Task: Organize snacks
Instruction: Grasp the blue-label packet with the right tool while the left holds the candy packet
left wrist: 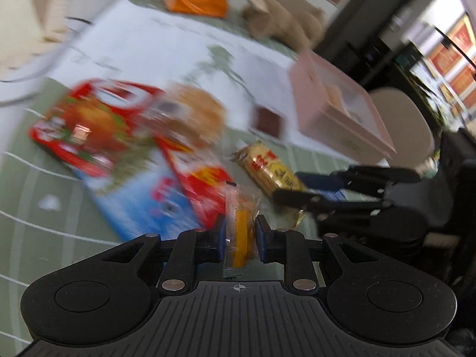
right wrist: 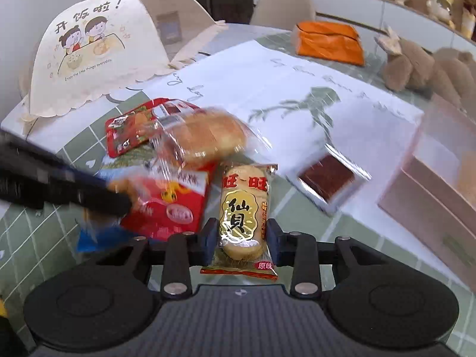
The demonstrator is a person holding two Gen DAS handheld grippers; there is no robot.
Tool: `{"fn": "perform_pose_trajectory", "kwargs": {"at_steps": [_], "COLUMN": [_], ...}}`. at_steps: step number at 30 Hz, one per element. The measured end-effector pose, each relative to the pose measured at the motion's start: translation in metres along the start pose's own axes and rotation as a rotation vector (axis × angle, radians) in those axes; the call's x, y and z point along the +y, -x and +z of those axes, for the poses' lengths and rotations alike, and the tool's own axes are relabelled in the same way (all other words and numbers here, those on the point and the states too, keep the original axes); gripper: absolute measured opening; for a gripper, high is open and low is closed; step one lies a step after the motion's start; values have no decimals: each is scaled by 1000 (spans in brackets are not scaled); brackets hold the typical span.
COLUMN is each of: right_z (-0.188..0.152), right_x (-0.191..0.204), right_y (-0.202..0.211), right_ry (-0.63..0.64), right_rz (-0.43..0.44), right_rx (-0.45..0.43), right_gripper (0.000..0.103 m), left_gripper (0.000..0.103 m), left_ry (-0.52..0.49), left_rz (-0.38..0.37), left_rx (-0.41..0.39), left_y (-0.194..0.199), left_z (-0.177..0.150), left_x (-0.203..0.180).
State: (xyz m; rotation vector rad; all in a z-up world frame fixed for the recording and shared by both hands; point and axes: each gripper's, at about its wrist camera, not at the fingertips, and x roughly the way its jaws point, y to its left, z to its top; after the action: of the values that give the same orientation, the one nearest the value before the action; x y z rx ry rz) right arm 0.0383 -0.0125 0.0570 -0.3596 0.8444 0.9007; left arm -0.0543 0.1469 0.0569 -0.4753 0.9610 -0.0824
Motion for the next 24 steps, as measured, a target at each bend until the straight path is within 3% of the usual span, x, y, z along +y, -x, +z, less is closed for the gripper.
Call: {"fn": "perform_pose_trajectory", "kwargs": {"at_steps": [5,8,10,15,18,24], "right_z": [-43,-66,-76,-77,-71,-71], "right_x": [-19,-21,-22,-36,-47,-48], "right_y": [51,70,81,87,73,50], "right_ry": [-30,-28,-38,-119,-146,-107], "right_rz": [-38,4,-2,-230,-310,-215], "right_rx": [14,60,51,-30,-34,33], "right_gripper": [34,39,58,73,81,78], "left_gripper": [24,25,25,25,25,26], "left_ry": [-78,-124,-153,-189,-206,-197], "left_rz": [-34,-8,23,47,48,33], "left_rx": [55,72,82,82,89,83], "left_y": [-28,-45,-53,-56,-56,-54], "left_z": [-8,-6,-7,-8,-10,-11], "left_x": [-36,-53,-63,-69,-70,-68]}}
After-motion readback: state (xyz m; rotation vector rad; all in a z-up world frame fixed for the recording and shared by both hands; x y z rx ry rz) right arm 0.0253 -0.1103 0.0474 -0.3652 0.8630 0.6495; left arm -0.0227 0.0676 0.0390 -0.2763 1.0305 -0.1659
